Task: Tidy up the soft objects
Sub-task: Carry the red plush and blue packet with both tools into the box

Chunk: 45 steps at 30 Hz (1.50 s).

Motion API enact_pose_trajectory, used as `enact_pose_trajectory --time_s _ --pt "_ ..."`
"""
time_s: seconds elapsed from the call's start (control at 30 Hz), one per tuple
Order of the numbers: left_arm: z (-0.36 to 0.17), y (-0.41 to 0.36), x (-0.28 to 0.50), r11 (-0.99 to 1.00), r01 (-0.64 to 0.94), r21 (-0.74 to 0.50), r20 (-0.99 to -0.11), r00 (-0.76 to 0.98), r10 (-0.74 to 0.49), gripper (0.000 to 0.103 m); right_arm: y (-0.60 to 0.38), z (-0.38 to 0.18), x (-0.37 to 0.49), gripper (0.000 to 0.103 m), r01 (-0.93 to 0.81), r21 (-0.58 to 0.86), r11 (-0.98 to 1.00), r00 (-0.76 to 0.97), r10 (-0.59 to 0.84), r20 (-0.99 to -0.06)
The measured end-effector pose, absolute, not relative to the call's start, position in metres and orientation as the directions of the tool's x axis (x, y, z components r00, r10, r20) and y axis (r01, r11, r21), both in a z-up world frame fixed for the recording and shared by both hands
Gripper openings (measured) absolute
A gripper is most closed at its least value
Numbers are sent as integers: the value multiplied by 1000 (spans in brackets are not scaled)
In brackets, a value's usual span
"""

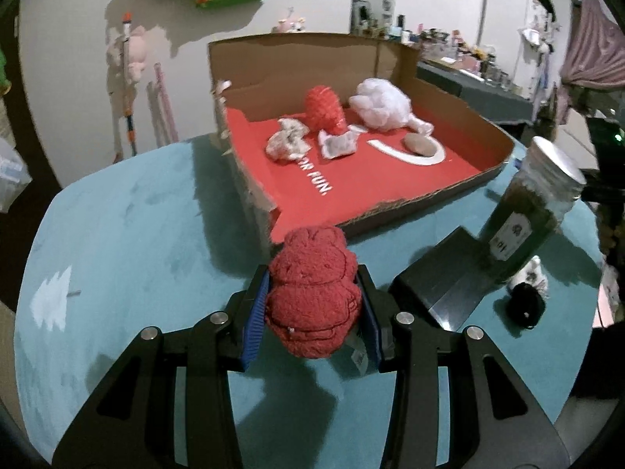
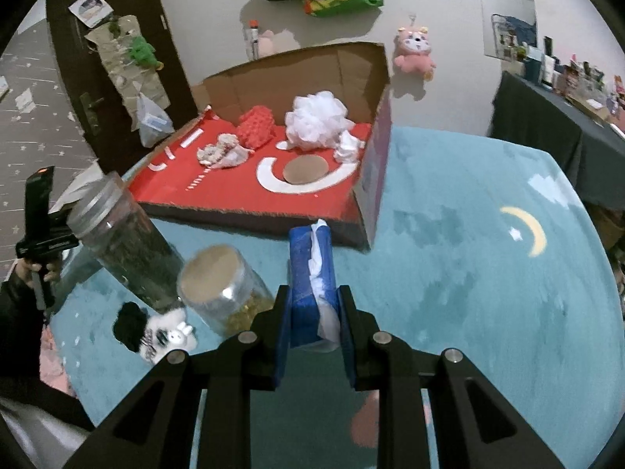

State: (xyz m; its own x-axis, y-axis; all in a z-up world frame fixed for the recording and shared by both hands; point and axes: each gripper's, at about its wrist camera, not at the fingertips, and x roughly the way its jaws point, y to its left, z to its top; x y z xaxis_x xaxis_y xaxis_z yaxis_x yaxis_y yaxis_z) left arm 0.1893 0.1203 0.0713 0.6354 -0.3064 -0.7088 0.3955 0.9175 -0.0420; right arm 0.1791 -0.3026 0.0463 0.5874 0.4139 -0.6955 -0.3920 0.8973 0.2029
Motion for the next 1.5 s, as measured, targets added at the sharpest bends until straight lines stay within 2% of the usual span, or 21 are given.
enact_pose_trajectory --time_s 0.47,0.83,1.03,1.1,1.33,1.5 --pt "92 103 223 873 488 -14 -716 604 -349 40 -293 57 212 25 -490 219 844 519 484 -704" --pt "99 77 264 878 478 -9 -753 574 -320 40 -278 73 240 25 -496 182 849 526 460 -715" --pt "91 63 290 915 404 11 -797 556 -236 40 -255 73 265 25 -441 78 894 544 335 -769" --pt "87 58 297 920 392 19 -807 549 -218 40 -244 69 273 25 -408 -3 913 558 248 -792" --pt "70 41 309 922 376 89 -838 528 -135 40 -212 54 290 25 -385 -182 905 555 70 -829" --pt "62 36 316 919 373 127 -848 521 -94 40 -208 47 302 26 -362 -205 909 531 20 -847"
